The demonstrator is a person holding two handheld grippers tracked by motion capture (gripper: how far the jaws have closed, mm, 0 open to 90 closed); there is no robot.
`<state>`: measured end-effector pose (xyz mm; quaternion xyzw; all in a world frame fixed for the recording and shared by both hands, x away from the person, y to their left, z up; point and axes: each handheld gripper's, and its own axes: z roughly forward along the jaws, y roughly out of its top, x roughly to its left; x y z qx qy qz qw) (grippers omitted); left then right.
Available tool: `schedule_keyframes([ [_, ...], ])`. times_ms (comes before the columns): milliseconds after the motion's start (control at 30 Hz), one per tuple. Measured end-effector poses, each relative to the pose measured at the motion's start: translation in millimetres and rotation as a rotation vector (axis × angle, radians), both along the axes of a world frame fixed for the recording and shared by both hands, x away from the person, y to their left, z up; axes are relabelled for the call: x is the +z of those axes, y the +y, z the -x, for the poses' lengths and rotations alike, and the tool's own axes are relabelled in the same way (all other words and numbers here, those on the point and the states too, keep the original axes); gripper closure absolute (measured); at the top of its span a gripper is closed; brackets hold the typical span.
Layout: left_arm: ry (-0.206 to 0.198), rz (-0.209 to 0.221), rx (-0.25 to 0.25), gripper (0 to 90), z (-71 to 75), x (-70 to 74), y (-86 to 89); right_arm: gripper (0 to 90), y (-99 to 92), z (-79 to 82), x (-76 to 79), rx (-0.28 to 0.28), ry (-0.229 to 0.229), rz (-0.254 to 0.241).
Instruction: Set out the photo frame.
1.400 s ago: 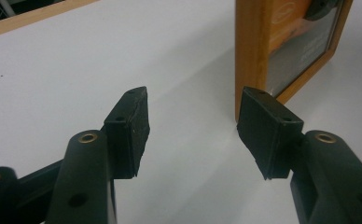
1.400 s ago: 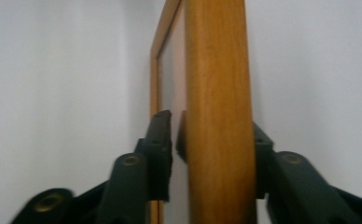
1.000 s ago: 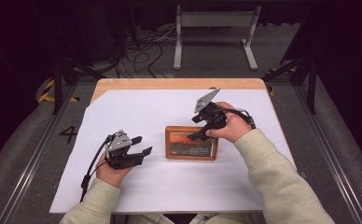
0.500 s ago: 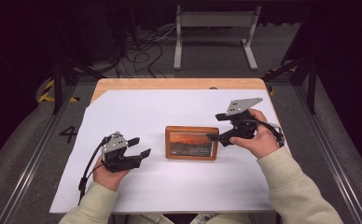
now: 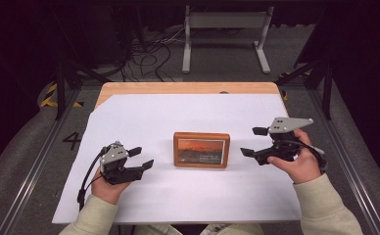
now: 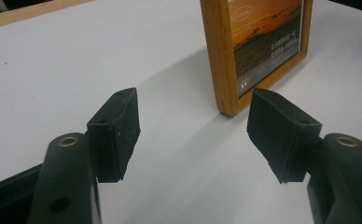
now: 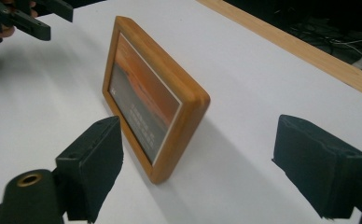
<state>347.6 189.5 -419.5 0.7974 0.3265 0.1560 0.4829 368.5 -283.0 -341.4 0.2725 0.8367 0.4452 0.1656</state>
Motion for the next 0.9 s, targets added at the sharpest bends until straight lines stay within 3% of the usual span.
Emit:
schedule_keyframes([
  [267, -0.005, 0.015, 0.006, 32.2, 2.7, 0.3, 7.4, 17.3, -14.7, 7.9, -14.1, -0.055, -0.015, -0.017],
  [367, -0.009, 0.037, 0.012, 31.7, 3.0, -0.1, 9.8, 17.9, -18.4, 11.1, -23.6, -0.083, -0.032, -0.039],
  [567, -0.022, 0.031, 0.004, 28.9, 3.2, -1.5, 8.0, 18.6, -21.6, 16.0, -48.0, -0.132, -0.052, -0.091],
  [633, -0.025, 0.034, 0.006, 28.7, 3.5, -1.9, 8.1, 18.6, -21.3, 16.3, -50.8, -0.139, -0.054, -0.096],
  [700, -0.047, 0.034, 0.017, 28.8, 4.5, -2.4, 8.7, 18.9, -18.2, 17.4, -59.6, -0.156, -0.093, -0.082],
  [800, -0.070, 0.060, 0.036, 29.1, 4.6, -6.0, 11.9, 21.0, -16.2, 16.4, -71.4, -0.179, -0.090, -0.098],
  [900, -0.065, 0.067, 0.035, 29.2, 3.3, -7.9, 13.5, 21.4, -15.6, 16.6, -77.0, -0.195, -0.108, -0.086],
])
